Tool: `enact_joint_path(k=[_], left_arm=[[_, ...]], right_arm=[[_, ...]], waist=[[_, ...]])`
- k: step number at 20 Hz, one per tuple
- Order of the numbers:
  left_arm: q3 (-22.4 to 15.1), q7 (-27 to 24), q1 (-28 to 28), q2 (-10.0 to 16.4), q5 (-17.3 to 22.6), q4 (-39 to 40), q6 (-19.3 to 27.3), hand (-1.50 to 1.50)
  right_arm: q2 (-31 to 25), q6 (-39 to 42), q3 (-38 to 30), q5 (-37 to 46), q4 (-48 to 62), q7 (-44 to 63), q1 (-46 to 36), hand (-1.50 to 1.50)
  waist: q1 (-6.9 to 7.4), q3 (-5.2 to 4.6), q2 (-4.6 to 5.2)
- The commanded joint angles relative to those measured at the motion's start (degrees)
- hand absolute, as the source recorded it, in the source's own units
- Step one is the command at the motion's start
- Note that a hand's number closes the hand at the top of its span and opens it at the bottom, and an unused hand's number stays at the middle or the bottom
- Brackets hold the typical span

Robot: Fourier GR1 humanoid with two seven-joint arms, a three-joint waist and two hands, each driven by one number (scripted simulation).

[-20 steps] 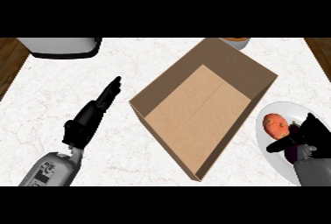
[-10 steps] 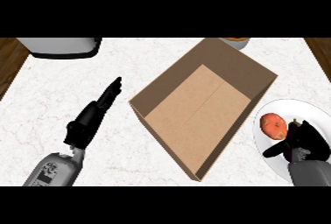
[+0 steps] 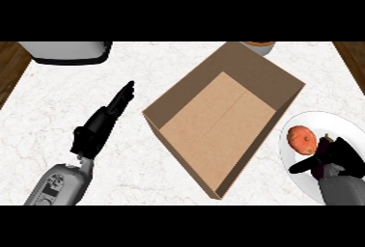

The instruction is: Pick the eggplant from the plate and place it in the cardboard box

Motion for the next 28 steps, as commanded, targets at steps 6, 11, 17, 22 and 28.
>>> enact_joint_path(k=[6,11,17,22,28], left_arm=[[1.06,0.42,0.57,-2.54,-2.36,-0.29,-0.74,0.0],[1.52,0.01,3.01,-0.7,-2.64,-2.36,-3.42,0.0],[-1.17,-0.55,0.0,-3.23,-1.88,0.04,-3.97,0.0],[-1.18,-0.03,-0.37,-3.27,-2.33,0.47,-3.7,0.0],[2.09,-0.21,2.33,-2.54,-2.71,-0.42,-0.75,0.0]], right_arm=[[2.81,0.52,-0.36,2.01,3.81,2.2,-0.08,1.5],[0.22,-0.3,-0.2,4.28,4.55,-2.81,1.83,1.5],[1.45,12.85,28.28,3.52,-9.85,-37.32,-4.19,1.5],[-2.45,12.32,43.41,5.88,-20.44,-57.53,-5.64,1.5],[-17.57,-0.22,42.55,5.88,-35.31,-76.03,1.58,1.5]], waist=[[0.19,0.45,0.31],[0.25,0.45,0.27],[9.57,0.5,-0.59],[5.07,0.6,-0.96],[-1.34,0.61,-0.38]])
